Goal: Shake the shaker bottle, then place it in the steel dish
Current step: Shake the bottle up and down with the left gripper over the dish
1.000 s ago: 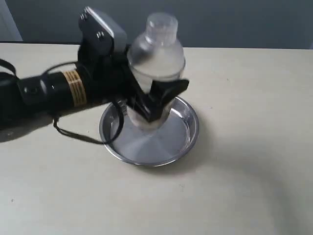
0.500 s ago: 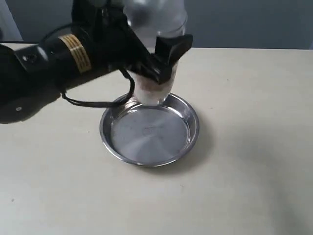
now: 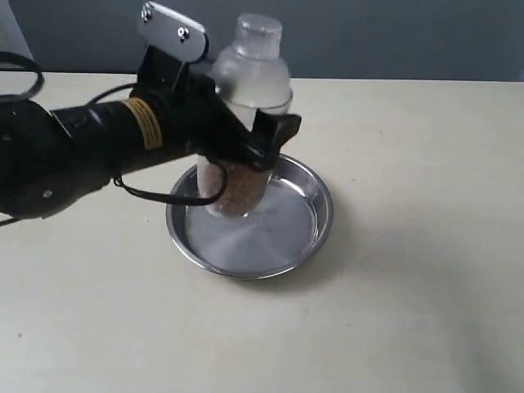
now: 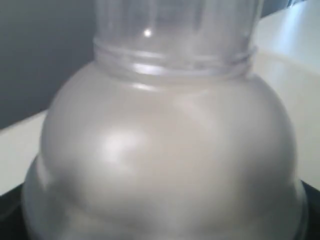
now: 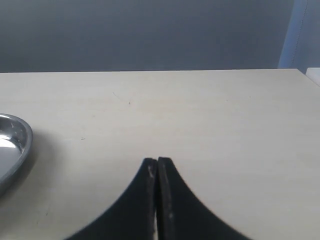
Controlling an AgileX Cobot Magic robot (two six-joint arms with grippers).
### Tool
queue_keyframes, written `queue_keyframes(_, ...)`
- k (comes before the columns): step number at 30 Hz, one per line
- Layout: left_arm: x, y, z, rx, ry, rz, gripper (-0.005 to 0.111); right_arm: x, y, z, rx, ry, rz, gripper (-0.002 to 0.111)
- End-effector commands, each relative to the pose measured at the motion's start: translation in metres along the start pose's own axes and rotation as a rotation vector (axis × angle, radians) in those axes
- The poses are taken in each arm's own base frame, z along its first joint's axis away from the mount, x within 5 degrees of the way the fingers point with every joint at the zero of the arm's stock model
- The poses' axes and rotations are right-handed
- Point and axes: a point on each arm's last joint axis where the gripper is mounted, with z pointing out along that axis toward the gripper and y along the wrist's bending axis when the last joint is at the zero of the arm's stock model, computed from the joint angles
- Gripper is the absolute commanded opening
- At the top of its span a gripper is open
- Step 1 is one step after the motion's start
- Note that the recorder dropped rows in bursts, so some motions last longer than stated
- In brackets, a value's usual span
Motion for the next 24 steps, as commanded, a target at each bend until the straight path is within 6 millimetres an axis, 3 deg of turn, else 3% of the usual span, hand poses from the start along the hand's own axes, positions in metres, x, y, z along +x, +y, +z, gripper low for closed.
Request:
queue_keyframes(1, -0.049, -0.013, -0.024, 0.045, -0.270, 0.021, 0.000, -0.001, 0.000, 0.000, -0.003, -0.014, -0.002, -0.001)
queue_keyframes(4, 0.012, 0.004, 0.001, -0.064, -0.022, -0.121, 0.000, -0.001, 0.000, 0.000, -0.003, -0.014, -0.002, -0.001)
queue_keyframes(5, 0.014, 0.004, 0.002, -0.057, -0.035, -0.144, 0.000, -0.001, 0.000, 0.000, -0.003, -0.014, -0.002, -0.001)
queue_keyframes(6, 0.007, -0.001, -0.001, -0.015, -0.086, -0.125, 0.000, -0.001, 0.000, 0.000, -0.003, -0.014, -0.002, -0.001)
queue_keyframes(8, -0.037, -0.018, -0.020, 0.103, -0.320, -0.024, 0.000, -0.001, 0.000, 0.000, -0.003, -0.014, -0.002, -0.001)
queue_keyframes(10, -0.069, -0.024, -0.041, 0.120, -0.431, 0.014, 0.000, -0.001, 0.000, 0.000, -0.003, -0.014, -0.002, -0.001)
queue_keyframes(12, -0.057, -0.018, -0.038, 0.045, -0.313, 0.048, 0.000, -0.001, 0.000, 0.000, -0.003, -0.014, -0.002, -0.001)
queue_keyframes(14, -0.013, -0.003, -0.018, -0.058, -0.103, -0.047, 0.000, -0.001, 0.000, 0.000, -0.003, -0.014, -0.002, -0.001)
queue_keyframes(16, 0.000, 0.001, -0.011, -0.075, -0.068, -0.119, 0.000, -0.001, 0.000, 0.000, -0.003, -0.014, -0.002, -0.001)
queue_keyframes(20, -0.067, -0.034, -0.042, 0.127, -0.408, 0.066, 0.000, -0.001, 0.000, 0.000, -0.003, -0.014, -0.002, -0.001)
queue_keyframes(21, -0.072, -0.035, -0.046, 0.116, -0.412, 0.075, 0.000, -0.001, 0.000, 0.000, -0.003, -0.014, -0.002, -0.001)
queue_keyframes(22, -0.066, -0.031, -0.044, 0.087, -0.364, 0.038, 0.000, -0.001, 0.000, 0.000, -0.003, -0.014, -0.002, -0.001)
queue_keyframes(23, -0.021, -0.020, -0.020, 0.008, -0.162, -0.074, 0.000, -0.001, 0.000, 0.000, -0.003, -0.014, -0.002, -0.001)
queue_keyframes(24, -0.004, -0.018, -0.012, -0.014, -0.101, -0.118, 0.000, -0.001, 0.000, 0.000, -0.003, -0.014, -0.002, -0.001)
